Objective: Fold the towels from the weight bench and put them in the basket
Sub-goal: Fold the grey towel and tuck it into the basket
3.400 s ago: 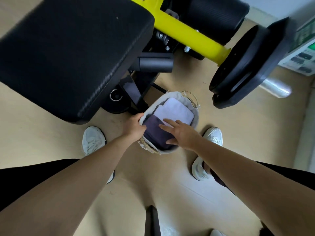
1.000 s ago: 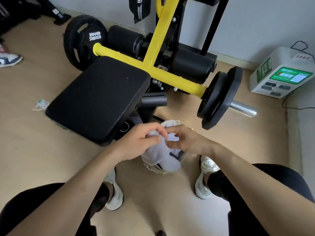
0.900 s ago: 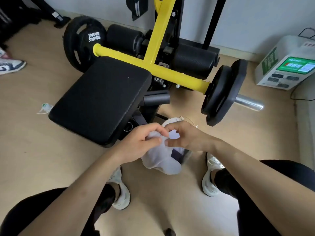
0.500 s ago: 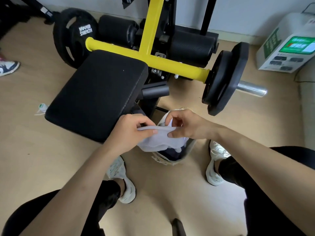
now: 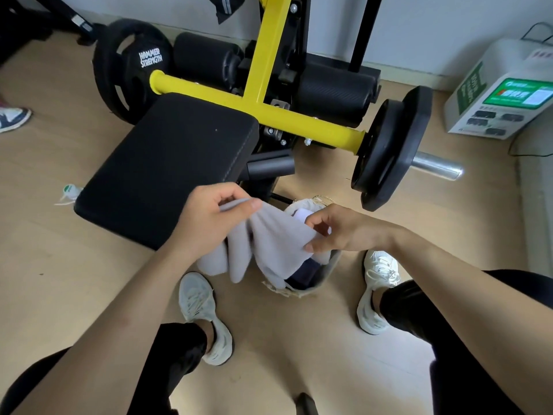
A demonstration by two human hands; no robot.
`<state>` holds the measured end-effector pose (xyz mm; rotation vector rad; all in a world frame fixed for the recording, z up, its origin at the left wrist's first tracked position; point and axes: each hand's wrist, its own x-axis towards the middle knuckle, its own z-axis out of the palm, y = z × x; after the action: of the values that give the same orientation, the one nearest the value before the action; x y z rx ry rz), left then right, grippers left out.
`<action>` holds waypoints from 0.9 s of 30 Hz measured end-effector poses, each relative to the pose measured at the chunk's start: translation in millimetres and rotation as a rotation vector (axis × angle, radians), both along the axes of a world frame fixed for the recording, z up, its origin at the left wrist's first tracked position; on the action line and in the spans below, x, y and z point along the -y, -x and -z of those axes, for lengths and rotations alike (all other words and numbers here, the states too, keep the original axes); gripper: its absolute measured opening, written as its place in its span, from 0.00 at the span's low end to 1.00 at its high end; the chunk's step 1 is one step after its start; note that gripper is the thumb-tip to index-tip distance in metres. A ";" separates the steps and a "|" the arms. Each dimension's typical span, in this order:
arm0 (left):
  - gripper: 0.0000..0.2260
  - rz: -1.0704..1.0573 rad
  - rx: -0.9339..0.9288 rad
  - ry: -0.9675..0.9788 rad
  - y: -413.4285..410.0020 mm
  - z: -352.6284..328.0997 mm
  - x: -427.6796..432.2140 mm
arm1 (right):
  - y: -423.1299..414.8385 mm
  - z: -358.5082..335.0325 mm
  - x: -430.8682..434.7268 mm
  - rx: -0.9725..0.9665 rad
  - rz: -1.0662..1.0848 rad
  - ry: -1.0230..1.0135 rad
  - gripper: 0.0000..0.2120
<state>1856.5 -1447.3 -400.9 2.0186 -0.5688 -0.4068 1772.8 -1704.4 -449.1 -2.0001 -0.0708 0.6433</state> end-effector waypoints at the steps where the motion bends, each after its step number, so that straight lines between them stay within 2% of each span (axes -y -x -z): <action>1: 0.09 -0.078 0.034 0.030 -0.7 -2.0 -1.3 | -0.2 1.3 2.2 -0.005 -0.006 0.038 0.02; 5: 0.09 -0.397 0.110 0.143 -7.7 -6.9 -6.4 | -1.1 5.6 11.0 -0.009 0.025 0.157 0.03; 7: 0.09 -0.516 0.133 0.197 -10.5 -7.2 -7.1 | -2.3 5.7 17.2 0.015 0.033 0.221 0.10; 9: 0.09 -0.602 0.134 0.245 -11.6 -7.2 -6.5 | -4.0 4.2 25.0 0.014 0.065 0.266 0.14; 11: 0.08 -0.629 0.138 0.267 -11.2 -7.0 -5.4 | -5.0 1.3 32.7 0.012 0.112 0.302 0.12; 13: 0.06 -0.624 0.141 0.265 -11.1 -5.7 -3.9 | -6.6 0.1 39.6 0.046 0.161 0.367 0.11; 15: 0.05 -0.614 0.119 0.249 -10.7 -3.8 -2.5 | -8.2 -1.6 41.8 0.122 0.219 0.413 0.15; 17: 0.04 -0.574 0.055 0.222 -10.3 -2.3 0.1 | -10.4 -1.5 39.9 0.260 0.302 0.410 0.18; 18: 0.03 -0.538 0.021 0.208 -9.0 -1.5 2.1 | -10.7 -0.6 37.3 0.334 0.343 0.397 0.15; 20: 0.03 -0.453 -0.021 0.201 -5.2 0.5 7.6 | -11.0 -0.3 28.9 0.432 0.413 0.337 0.04; 21: 0.03 -0.408 -0.032 0.194 -2.9 1.8 11.3 | -11.0 -2.6 23.7 0.456 0.423 0.292 0.04; 24: 0.02 -0.258 -0.039 0.142 2.9 7.0 23.5 | -11.2 -8.3 12.6 0.474 0.369 0.149 0.09; 27: 0.09 -0.097 -0.081 0.097 6.5 15.2 33.9 | -12.5 -17.9 1.2 0.508 0.296 0.062 0.09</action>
<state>1850.0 -1481.2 -416.1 1.9187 -0.4311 -0.3931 1785.4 -1705.6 -431.1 -2.1363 -0.0576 -0.0587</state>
